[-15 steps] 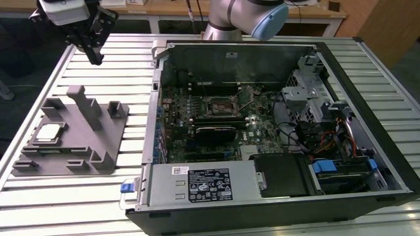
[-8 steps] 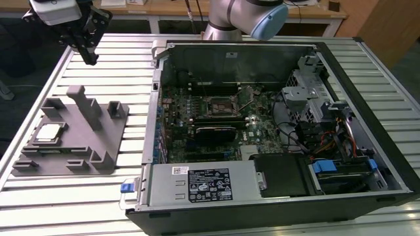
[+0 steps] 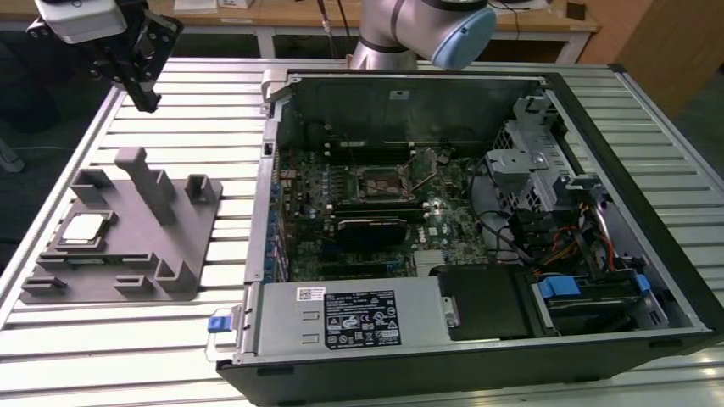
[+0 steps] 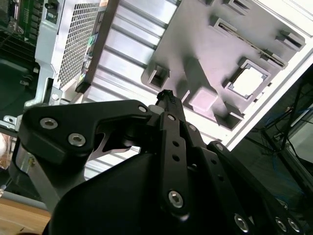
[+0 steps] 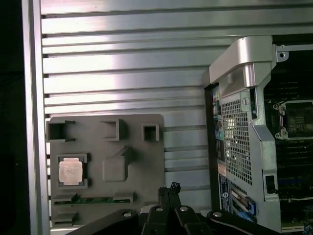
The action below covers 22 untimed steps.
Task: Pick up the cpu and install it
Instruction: 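Reach for the cpu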
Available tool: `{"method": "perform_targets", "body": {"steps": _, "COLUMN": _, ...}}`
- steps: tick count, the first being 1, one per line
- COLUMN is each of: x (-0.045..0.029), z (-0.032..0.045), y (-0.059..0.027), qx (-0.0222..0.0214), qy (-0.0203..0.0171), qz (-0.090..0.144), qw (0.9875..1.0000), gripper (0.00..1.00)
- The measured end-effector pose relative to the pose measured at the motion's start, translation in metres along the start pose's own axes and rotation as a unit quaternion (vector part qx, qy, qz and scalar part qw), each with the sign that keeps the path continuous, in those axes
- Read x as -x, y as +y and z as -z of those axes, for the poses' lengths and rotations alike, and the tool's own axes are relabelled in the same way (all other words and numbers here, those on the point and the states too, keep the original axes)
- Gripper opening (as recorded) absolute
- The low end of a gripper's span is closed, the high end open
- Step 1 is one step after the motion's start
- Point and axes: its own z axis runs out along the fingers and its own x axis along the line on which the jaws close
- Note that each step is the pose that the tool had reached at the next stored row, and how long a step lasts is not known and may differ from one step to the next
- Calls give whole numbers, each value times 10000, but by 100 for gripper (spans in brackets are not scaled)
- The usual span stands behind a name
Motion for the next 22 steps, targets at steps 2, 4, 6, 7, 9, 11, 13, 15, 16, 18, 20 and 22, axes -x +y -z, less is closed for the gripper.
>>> {"method": "perform_targets", "body": {"steps": 2, "x": -27, "z": 0, "y": -2, "qx": 0, "qy": 0, "qz": 0, "qw": 10000, "gripper": 11}}
{"method": "perform_targets", "body": {"steps": 4, "x": -57, "z": 1, "y": -4, "qx": 0, "qy": 0, "qz": 0, "qw": 10000, "gripper": 11}}
{"method": "perform_targets", "body": {"steps": 6, "x": -89, "z": 1, "y": -7, "qx": 0, "qy": 0, "qz": 0, "qw": 10000, "gripper": 11}}
{"method": "perform_targets", "body": {"steps": 7, "x": -104, "z": 1, "y": -8, "qx": 0, "qy": 0, "qz": 0, "qw": 10000, "gripper": 11}}
{"method": "perform_targets", "body": {"steps": 9, "x": -135, "z": 2, "y": -10, "qx": 0, "qy": 0, "qz": 0, "qw": 10000, "gripper": 11}}
{"method": "perform_targets", "body": {"steps": 11, "x": -164, "z": 2, "y": -12, "qx": 0, "qy": 0, "qz": 0, "qw": 10000, "gripper": 11}}
{"method": "perform_targets", "body": {"steps": 13, "x": -191, "z": 1, "y": -14, "qx": 0, "qy": 0, "qz": 0, "qw": 10000, "gripper": 11}}
{"method": "perform_targets", "body": {"steps": 15, "x": -215, "z": 1, "y": -16, "qx": 0, "qy": 0, "qz": 0, "qw": 10000, "gripper": 11}}
{"method": "perform_targets", "body": {"steps": 16, "x": -228, "z": 1, "y": -18, "qx": 0, "qy": 0, "qz": 0, "qw": 10000, "gripper": 11}}
{"method": "perform_targets", "body": {"steps": 18, "x": -253, "z": 0, "y": -20, "qx": 0, "qy": 0, "qz": 0, "qw": 10000, "gripper": 11}}
{"method": "perform_targets", "body": {"steps": 20, "x": -281, "z": 0, "y": -22, "qx": 0, "qy": 0, "qz": 0, "qw": 10000, "gripper": 11}}
{"method": "perform_targets", "body": {"steps": 22, "x": -308, "z": -1, "y": -24, "qx": 0, "qy": 0, "qz": 0, "qw": 10000, "gripper": 11}}
